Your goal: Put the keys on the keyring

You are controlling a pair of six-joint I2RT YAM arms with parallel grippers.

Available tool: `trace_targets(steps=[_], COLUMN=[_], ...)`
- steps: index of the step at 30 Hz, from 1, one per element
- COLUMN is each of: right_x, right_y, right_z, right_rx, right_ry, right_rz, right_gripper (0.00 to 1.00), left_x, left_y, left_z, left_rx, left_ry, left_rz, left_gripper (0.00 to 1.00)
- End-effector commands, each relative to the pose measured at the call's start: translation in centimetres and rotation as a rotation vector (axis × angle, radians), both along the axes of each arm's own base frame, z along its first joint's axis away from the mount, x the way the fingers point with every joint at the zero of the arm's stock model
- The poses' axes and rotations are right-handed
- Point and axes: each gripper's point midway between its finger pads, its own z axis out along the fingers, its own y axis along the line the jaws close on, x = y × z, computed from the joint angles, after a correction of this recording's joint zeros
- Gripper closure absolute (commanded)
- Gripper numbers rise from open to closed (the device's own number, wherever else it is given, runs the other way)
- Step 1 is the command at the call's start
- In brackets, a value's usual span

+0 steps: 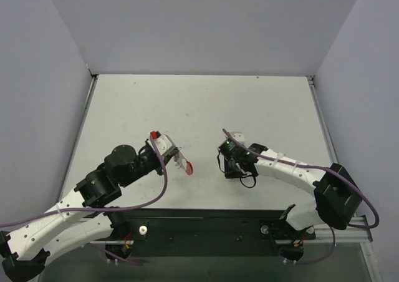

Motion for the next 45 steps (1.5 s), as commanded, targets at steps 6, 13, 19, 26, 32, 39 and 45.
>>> trace_targets(steps=[6,13,19,26,32,39,45], right_x=[0.6,-1.0,-3.1,-6.7,-10.6,-13.8,-14.1], right_y=[1.0,4.3,5.3,6.3,6.9,7.2,7.4], right_z=[3.0,6.6,10.7,19.8,25.5,27.9,28.2], right_rx=[0.101,0.322,0.386,0.56,0.704,0.848,0.862], right_ry=[-0.069,-0.152,-0.232,-0.43,-0.409,-0.286,-0.263], right_rz=[0.062,0.35,0.652,0.94,1.182,1.315,1.335], right_gripper=[1.0,1.0,1.0,1.0,1.0,1.0,1.0], left_x=[0.0,-0.4,-1.9,-4.6,-8.3,-9.5,-10.3], left_y=[0.2,-0.1,-0.5,-1.6,-3.1,-3.4,-4.5], left_z=[4.3,4.3,5.3,6.1,6.2,9.4,9.9], left_rx=[-0.096,-0.075,-0.007,0.03,0.038,-0.053,-0.071], left_ry=[-0.076,-0.094,-0.145,-0.146,-0.178,-0.311,-0.316], left_rz=[0.003,-0.037,-0.149,-0.334,-0.592,-0.656,-0.738], left_gripper=[1.0,1.0,1.0,1.0,1.0,1.0,1.0])
